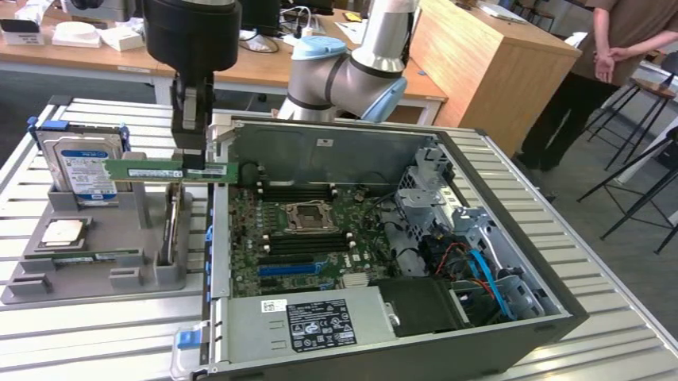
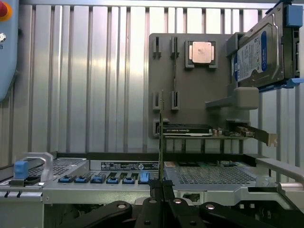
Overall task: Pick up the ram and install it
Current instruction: 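Pick up the ram and move it above insertion slot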
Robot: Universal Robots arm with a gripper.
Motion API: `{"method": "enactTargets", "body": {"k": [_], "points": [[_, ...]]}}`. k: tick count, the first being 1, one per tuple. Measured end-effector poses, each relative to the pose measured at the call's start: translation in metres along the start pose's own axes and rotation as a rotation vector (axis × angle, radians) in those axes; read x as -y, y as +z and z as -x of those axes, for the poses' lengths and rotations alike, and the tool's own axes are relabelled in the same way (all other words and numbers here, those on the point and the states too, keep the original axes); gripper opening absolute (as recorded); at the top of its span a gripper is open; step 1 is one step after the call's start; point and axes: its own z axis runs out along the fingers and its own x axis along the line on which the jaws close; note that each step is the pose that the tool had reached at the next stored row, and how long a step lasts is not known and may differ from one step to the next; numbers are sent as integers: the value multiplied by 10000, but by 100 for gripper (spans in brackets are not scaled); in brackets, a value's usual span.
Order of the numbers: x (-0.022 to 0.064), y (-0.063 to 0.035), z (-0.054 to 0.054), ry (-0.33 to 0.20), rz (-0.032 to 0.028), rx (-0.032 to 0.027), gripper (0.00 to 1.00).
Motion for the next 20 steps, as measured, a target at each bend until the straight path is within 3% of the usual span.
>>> {"method": "enactTargets", "body": {"k": [11, 20], "points": [[3, 0, 0, 0, 0, 0, 11], [64, -2, 1, -1, 0, -1, 11]]}}
